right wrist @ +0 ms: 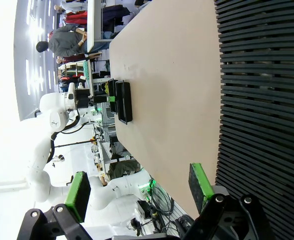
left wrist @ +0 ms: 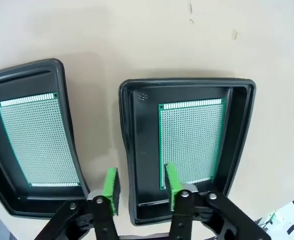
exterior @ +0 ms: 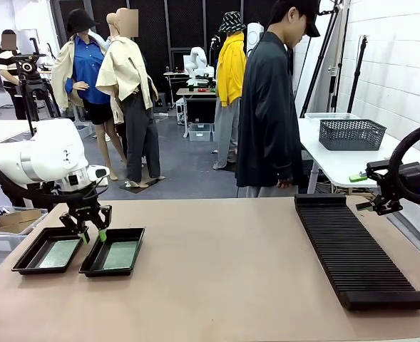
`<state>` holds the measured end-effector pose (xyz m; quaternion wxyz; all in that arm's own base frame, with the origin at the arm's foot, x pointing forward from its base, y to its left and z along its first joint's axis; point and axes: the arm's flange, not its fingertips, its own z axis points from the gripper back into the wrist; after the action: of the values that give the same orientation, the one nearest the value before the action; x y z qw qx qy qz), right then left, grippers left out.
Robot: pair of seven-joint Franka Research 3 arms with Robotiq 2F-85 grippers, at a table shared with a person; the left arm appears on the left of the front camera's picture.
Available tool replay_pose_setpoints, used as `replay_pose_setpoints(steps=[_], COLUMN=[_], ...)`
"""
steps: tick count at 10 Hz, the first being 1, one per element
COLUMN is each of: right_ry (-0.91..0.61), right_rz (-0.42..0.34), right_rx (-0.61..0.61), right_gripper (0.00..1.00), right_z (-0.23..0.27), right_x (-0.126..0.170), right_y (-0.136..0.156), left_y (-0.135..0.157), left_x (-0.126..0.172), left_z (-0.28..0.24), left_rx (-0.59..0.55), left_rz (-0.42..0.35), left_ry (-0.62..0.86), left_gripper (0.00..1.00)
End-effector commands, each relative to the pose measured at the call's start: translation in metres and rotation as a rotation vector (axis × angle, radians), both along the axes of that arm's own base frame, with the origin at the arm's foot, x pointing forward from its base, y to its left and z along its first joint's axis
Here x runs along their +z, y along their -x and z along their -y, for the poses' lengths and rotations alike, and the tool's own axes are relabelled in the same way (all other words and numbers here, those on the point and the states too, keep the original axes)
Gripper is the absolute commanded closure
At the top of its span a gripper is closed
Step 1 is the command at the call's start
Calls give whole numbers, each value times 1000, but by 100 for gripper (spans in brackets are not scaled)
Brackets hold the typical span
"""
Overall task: Inspect and transfer BCBs to ESD trays.
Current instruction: Pick up the ESD tray and place it on the left side of the table.
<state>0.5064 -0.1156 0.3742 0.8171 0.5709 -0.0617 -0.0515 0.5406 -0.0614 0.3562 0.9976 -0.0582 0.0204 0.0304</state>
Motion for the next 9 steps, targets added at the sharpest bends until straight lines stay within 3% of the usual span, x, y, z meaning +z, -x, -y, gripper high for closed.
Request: replay_pose_setpoints(steps=[1,7,9], right_ry=[12,12,12], right_rz=[-3,-3,-3], right_rx=[1,1,1], right_gripper=[0,0,0], right_z=[-2,-2,-2], right_x=[2,2,2], right_y=[0,0,0], left_y=[5,3,5], left_x=[16,30,30], left_z=[2,5,3], left_rx=[30,63,27], left_rz=[1,23,30], left_ry=[-13,-37,-2], left_gripper=[0,0,0])
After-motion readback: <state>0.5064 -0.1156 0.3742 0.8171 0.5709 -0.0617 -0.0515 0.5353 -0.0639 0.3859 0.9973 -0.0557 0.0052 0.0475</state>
